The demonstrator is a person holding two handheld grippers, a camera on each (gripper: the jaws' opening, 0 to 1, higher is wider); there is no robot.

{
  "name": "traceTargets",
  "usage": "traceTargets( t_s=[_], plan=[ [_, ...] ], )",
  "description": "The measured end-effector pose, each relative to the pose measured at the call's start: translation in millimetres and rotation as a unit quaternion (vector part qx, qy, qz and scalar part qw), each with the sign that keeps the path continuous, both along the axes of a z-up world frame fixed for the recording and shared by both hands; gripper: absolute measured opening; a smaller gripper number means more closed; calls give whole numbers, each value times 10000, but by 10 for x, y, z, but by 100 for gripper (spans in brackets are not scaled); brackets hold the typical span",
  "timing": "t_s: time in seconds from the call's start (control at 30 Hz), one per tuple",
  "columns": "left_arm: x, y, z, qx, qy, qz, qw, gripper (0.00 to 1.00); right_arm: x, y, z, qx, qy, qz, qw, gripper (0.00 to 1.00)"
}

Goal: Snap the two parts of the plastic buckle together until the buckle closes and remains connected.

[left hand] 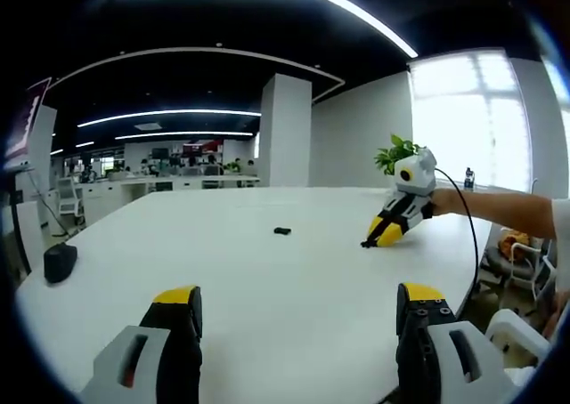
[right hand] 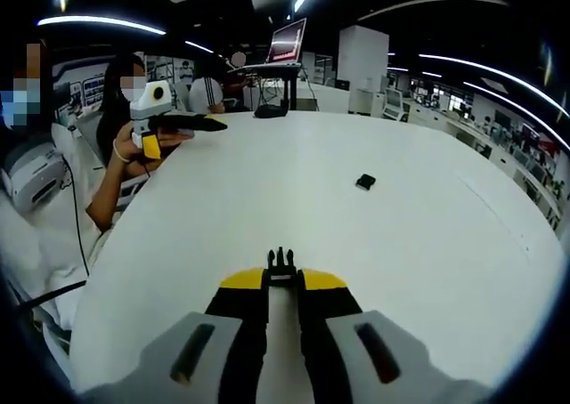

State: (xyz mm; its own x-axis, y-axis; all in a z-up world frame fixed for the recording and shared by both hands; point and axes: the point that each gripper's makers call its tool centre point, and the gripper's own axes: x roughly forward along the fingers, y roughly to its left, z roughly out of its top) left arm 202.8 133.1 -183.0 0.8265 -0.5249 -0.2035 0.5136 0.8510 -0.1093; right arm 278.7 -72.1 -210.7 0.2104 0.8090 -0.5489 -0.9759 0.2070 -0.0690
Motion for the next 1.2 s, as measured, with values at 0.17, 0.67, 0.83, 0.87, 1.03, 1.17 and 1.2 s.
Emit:
traceTargets(
  t_s=[0.17,0.67,0.83,0.87,1.03,1.17,1.2],
  plan=[
    [5,-6,-8,7,14,-15,10000,92,6,5,5,75,38,-50,10000,17],
    [8,-18,-7,-17,25,-21,10000,92,79,76,146,787,-45,-419,9960,30],
    [10,-17,-26,18,55,-22,10000,92,118,77,119,836,-181,-651,9942,41],
    [13,-11,-29,15,61,-13,10000,92,125,80,122,875,-193,-692,9936,44],
    [28,14,-41,-17,106,28,9999,92,119,108,123,957,-222,-813,9918,64],
    [27,-2,-13,1,68,24,10000,92,110,148,148,1038,-260,-881,9903,81],
    [27,-10,-6,1,64,17,10000,92,114,160,158,1046,-276,-883,9902,85]
  ],
)
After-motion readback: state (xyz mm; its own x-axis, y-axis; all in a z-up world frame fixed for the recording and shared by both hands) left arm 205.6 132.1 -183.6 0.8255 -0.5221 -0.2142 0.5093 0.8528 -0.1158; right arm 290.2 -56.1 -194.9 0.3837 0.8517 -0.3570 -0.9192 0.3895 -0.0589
